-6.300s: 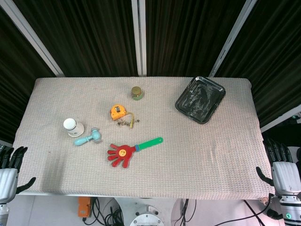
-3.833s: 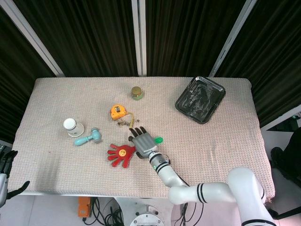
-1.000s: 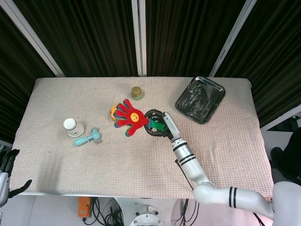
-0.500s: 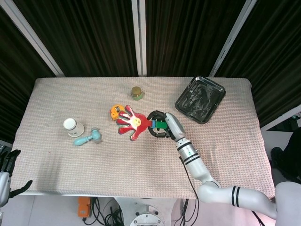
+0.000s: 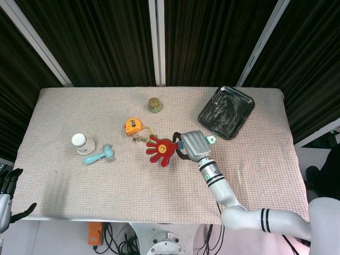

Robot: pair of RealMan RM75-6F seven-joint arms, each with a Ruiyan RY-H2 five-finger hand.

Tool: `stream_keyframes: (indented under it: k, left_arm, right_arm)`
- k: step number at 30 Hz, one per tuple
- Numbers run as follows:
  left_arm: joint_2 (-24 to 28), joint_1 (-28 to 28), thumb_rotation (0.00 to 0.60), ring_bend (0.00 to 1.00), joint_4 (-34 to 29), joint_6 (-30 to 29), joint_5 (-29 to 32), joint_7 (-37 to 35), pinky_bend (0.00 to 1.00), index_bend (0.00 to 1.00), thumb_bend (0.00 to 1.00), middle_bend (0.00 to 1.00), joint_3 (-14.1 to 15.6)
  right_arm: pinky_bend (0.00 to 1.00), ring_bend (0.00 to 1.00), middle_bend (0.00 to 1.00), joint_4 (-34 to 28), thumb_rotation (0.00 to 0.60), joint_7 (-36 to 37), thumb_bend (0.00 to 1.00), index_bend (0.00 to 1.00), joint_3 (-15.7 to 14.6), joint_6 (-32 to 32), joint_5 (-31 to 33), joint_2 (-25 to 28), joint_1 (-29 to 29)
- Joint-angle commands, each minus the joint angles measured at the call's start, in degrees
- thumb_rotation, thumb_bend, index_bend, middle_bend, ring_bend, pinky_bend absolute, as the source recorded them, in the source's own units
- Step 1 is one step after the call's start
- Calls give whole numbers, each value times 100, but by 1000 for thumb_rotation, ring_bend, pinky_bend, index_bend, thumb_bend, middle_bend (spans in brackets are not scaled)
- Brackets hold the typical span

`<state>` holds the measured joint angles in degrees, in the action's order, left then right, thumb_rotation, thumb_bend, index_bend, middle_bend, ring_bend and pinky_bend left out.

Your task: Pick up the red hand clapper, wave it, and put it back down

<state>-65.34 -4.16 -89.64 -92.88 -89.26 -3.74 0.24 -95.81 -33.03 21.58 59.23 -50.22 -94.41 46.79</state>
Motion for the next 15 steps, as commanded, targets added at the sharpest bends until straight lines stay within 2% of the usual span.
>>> stream_keyframes:
  k: [1, 3, 6, 7, 10, 13, 15]
  left_arm:
    - [-6, 2, 600, 0, 7, -2, -4, -7, 43, 73, 141, 71, 0]
    - [-11, 2, 600, 0, 14, -4, -7, -24, 43, 73, 141, 71, 1]
    - [-15, 10, 600, 0, 21, 4, -11, -52, 43, 73, 141, 71, 1]
    - [-17, 12, 600, 0, 20, -4, -24, -58, 43, 74, 141, 73, 0]
    - [-20, 13, 600, 0, 25, -24, -41, -80, 44, 73, 141, 78, -3]
    - [-13, 12, 600, 0, 23, -28, -37, -110, 44, 73, 141, 79, -6]
    - [-10, 15, 600, 0, 21, -28, -37, -119, 44, 73, 141, 79, -7]
  right_arm:
    - [937, 718, 732, -776, 600, 2912, 415, 987, 568, -222, -290, 205, -349]
    - [938, 722, 734, -935, 600, 4033, 408, 987, 822, -520, -356, 279, -556]
    - [938, 722, 731, -1081, 600, 6167, 407, 987, 1333, -1190, -365, 360, -939]
    - [938, 722, 731, -1080, 600, 6957, 407, 987, 1526, -1477, -380, 384, -1089]
    - [938, 722, 731, -972, 600, 8630, 398, 986, 1956, -2340, -469, 499, -1412]
    - [938, 723, 730, -702, 600, 9888, 390, 986, 2313, -3089, -835, 488, -1684]
    - [938, 722, 730, -512, 600, 10401, 388, 985, 2464, -3366, -1139, 413, -1798]
